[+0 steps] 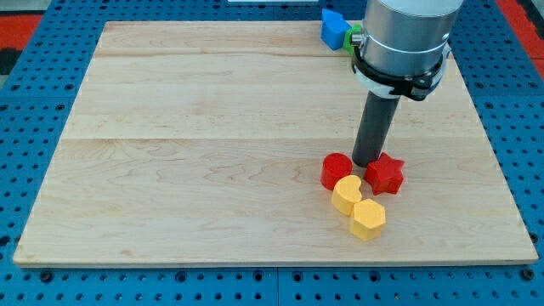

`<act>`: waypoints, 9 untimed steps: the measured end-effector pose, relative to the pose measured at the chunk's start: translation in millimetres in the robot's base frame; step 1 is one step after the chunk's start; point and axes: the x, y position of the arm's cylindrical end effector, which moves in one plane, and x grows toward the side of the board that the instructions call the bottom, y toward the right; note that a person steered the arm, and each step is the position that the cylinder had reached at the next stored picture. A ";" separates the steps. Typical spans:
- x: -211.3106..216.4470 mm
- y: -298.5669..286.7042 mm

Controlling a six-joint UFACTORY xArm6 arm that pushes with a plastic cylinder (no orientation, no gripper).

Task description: Point at the green star

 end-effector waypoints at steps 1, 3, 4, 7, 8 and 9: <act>-20.2 24.2; -95.2 65.3; -96.1 64.4; -135.0 76.3; -88.5 48.5; -73.5 51.7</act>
